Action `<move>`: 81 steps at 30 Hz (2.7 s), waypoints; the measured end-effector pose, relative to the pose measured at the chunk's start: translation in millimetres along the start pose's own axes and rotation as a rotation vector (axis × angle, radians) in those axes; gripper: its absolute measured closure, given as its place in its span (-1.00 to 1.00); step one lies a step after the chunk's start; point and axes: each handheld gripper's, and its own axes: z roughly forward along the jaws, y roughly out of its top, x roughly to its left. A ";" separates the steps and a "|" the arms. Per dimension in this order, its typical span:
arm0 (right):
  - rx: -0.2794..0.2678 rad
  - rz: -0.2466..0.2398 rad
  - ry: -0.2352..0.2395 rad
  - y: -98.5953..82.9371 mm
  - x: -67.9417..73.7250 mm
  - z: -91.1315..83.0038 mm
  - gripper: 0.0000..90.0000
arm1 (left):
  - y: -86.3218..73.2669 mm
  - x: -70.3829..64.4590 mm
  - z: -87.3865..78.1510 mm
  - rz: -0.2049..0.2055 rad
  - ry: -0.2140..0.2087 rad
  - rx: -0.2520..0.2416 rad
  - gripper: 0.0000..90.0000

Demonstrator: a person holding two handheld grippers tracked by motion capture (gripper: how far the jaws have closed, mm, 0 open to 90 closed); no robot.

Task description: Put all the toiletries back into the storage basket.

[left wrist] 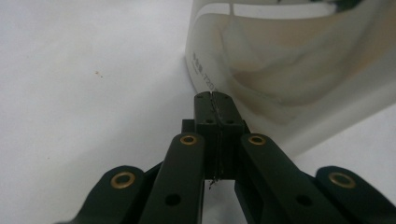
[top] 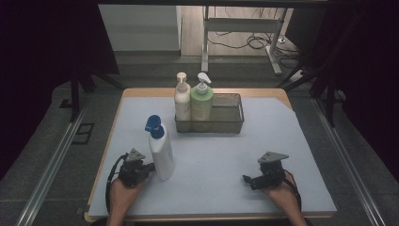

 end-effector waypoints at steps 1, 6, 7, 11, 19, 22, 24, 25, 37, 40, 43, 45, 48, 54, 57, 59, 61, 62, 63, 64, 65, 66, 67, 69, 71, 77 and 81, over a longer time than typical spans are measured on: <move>0.000 0.000 0.000 0.0 -0.1 0.0 -1.00 | -0.1 -0.1 0.1 -0.003 0.000 -0.001 0.99; 0.001 0.000 0.001 0.1 -0.2 0.0 -1.00 | 0.4 -0.7 0.8 -0.015 0.003 0.002 0.99; 0.001 0.001 0.001 0.1 -0.1 0.0 -1.00 | 0.4 -0.7 1.0 -0.018 0.002 0.002 0.99; 0.002 0.001 0.003 0.1 -0.2 -0.1 -1.00 | 0.6 -0.9 1.1 -0.027 0.000 0.003 1.00; 0.003 0.002 0.004 0.2 -0.3 -0.2 -1.00 | 5.5 -10.9 9.4 0.001 -0.025 0.013 0.99; 0.001 0.002 0.002 0.1 -0.2 -0.1 -1.00 | 8.3 -15.7 13.2 0.008 -0.026 0.017 1.00; 0.002 0.002 0.003 0.1 -0.3 -0.1 -1.00 | 9.8 -18.7 15.2 0.019 -0.028 0.019 0.99; 0.003 0.002 0.004 0.1 -0.3 -0.2 -1.00 | 10.7 -20.4 16.3 0.026 -0.032 0.021 0.99; 0.003 0.002 0.003 0.1 -0.2 -0.2 -1.00 | 16.5 -38.6 27.9 0.060 -0.074 0.029 0.99; 0.003 0.002 0.003 0.1 -0.2 -0.3 -1.00 | 17.9 -42.8 30.5 0.074 -0.084 0.032 0.99; 0.003 0.003 0.003 0.1 -0.2 -0.3 -1.00 | 18.9 -48.5 34.1 0.082 -0.105 0.033 0.99; 0.001 0.003 0.001 0.1 -0.1 -0.1 -1.00 | 20.1 -52.4 36.9 0.091 -0.115 0.035 0.99; 0.001 0.003 0.001 0.1 -0.1 -0.1 -1.00 | 22.2 -58.0 41.1 0.101 -0.131 0.035 0.99; 0.003 0.002 0.004 0.1 -0.2 -0.2 -1.00 | 26.4 -65.5 48.8 0.117 -0.158 0.042 0.99; 0.003 0.002 0.005 0.1 -0.3 -0.3 -1.00 | 24.0 -64.7 49.5 0.125 -0.151 0.044 0.98; 0.004 0.003 0.004 0.2 -0.2 -0.3 -1.00 | 22.3 -63.2 47.3 0.116 -0.160 0.044 0.92; 0.004 0.004 0.007 0.4 -0.3 -0.3 -1.00 | 20.4 -63.4 43.9 0.130 -0.144 0.047 0.87; 0.005 0.003 0.007 0.5 -0.4 -0.3 -1.00 | 19.3 -63.4 42.1 0.138 -0.132 0.045 0.80; 0.005 0.003 0.007 0.6 -0.5 -0.3 -1.00 | 18.2 -63.3 40.1 0.141 -0.126 0.046 0.75; 0.005 0.005 0.007 0.6 -0.4 -0.2 -1.00 | 17.2 -63.0 38.0 0.144 -0.118 0.047 0.69; 0.004 0.004 0.007 0.8 -0.5 -0.2 -1.00 | 16.5 -62.6 36.4 0.149 -0.112 0.047 0.60; 0.004 0.004 0.007 0.8 -0.4 -0.2 -1.00 | 15.3 -61.9 34.2 0.153 -0.104 0.045 0.53; 0.004 0.005 0.007 0.8 -0.4 -0.4 -1.00 | 14.2 -61.2 32.0 0.151 -0.099 0.046 0.44; 0.005 0.008 0.009 0.9 -0.5 -0.5 -1.00 | 11.4 -58.6 26.2 0.155 -0.081 0.040 0.25; 0.006 0.007 0.009 1.0 -0.4 -0.5 -1.00 | 9.2 -57.1 21.5 0.147 -0.065 0.028 0.04; 0.013 0.005 0.005 1.6 0.2 -1.0 -1.00 | 1.6 -48.8 8.4 0.135 0.001 0.015 -0.57; 0.015 -0.009 0.013 1.8 0.9 -1.9 -1.00 | -4.5 -41.3 5.0 0.108 0.021 0.015 -0.71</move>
